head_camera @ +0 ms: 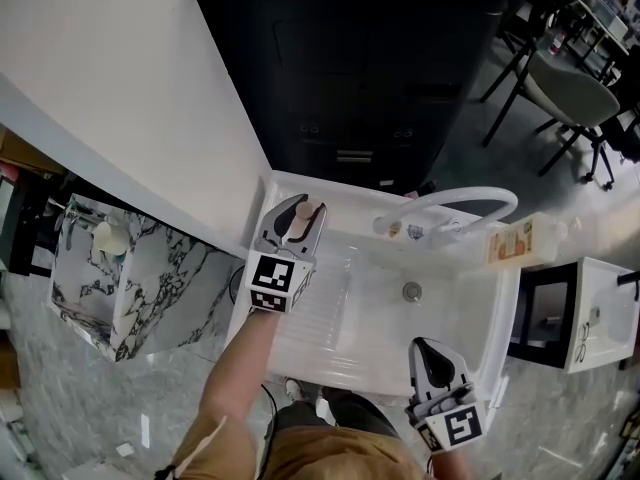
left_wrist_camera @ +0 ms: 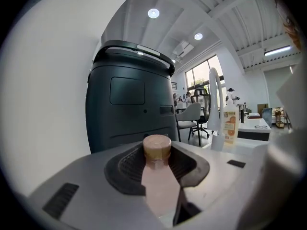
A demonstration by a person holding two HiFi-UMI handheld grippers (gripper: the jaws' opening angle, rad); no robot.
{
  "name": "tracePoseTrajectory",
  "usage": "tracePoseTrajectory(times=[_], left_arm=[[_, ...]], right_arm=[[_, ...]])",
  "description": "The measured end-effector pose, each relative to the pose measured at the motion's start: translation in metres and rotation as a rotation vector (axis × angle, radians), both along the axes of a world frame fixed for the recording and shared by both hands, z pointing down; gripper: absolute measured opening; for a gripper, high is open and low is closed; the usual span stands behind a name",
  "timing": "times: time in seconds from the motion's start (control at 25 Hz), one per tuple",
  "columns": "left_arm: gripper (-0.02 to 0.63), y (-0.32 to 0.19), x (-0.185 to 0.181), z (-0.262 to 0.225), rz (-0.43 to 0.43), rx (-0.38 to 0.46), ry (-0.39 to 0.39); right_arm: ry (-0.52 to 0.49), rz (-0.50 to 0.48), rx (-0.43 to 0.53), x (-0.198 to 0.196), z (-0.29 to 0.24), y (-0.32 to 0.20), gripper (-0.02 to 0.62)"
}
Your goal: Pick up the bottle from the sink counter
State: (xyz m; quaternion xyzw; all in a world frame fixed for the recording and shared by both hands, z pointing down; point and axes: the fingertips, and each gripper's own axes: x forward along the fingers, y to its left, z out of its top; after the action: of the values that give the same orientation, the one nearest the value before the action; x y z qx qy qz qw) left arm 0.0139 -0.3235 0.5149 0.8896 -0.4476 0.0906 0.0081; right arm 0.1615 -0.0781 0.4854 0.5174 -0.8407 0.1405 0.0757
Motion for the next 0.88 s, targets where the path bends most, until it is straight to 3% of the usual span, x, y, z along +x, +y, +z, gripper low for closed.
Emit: tracePoseTrajectory(times=[0.88], left_arm=[[0.127,0.060,-0.009,-0.062,0.056,0.037,0.007]], right_arm=[[-0.006,-0.003,0.081,-0.026,-0.039,0.022,0.000]])
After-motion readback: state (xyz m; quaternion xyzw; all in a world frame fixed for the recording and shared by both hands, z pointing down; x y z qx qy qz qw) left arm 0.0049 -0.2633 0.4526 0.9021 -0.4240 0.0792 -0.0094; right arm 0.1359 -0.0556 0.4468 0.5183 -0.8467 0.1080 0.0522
